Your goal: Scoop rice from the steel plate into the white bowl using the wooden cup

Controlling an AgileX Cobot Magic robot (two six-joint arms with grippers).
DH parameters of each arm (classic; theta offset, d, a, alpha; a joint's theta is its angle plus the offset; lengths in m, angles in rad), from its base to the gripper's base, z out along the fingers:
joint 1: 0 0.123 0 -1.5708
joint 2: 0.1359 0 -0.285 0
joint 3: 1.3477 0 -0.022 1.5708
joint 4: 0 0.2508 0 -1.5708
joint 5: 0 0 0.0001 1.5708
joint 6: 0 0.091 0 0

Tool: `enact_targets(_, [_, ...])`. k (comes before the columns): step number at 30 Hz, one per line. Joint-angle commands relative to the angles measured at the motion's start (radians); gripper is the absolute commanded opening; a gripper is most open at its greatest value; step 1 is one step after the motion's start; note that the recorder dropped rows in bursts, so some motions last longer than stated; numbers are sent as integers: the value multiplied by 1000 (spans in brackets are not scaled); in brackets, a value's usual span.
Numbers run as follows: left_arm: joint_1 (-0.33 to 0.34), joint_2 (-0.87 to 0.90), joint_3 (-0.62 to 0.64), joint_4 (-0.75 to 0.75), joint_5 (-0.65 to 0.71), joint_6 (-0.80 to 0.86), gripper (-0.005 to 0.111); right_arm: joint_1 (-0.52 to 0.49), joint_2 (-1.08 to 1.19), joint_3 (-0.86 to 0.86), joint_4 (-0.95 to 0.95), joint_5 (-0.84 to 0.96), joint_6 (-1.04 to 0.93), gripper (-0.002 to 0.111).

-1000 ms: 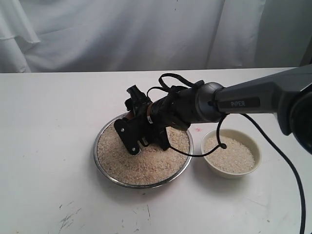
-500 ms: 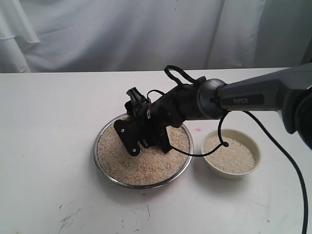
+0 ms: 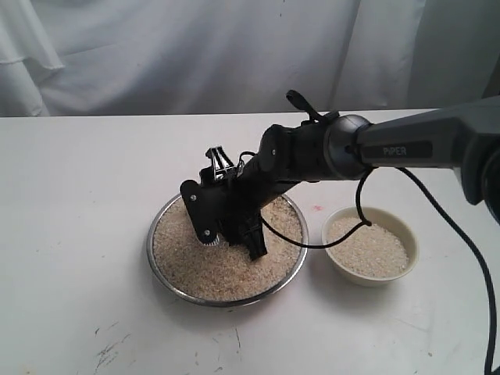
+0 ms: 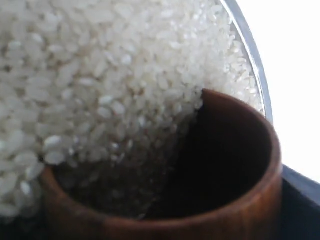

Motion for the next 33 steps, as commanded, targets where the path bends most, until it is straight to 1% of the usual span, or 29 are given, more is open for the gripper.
enact_targets(1, [-2, -5, 5, -1, -6, -3, 0, -37, 32, 20, 106, 165, -29, 0])
enact_targets(6, [-2, -5, 5, -1, -6, -3, 0, -77, 32, 20, 254, 240, -125, 0])
enact_targets(15, [-2, -5, 5, -1, -6, -3, 0, -122, 3, -32, 298, 283, -130, 0])
enact_targets(22, [-2, -5, 5, -1, -6, -3, 0, -173, -80, -38, 278, 291, -128, 0])
enact_targets(26, [-2, -5, 5, -1, -6, -3, 0, -197, -110, -38, 218, 294, -126, 0])
enact_targets(31, [-2, -5, 5, -1, -6, -3, 0, -242, -176, -38, 178, 356, -86, 0])
enact_targets(33, [-2, -5, 5, -1, -6, -3, 0, -266, -203, -38, 128, 386, -50, 0])
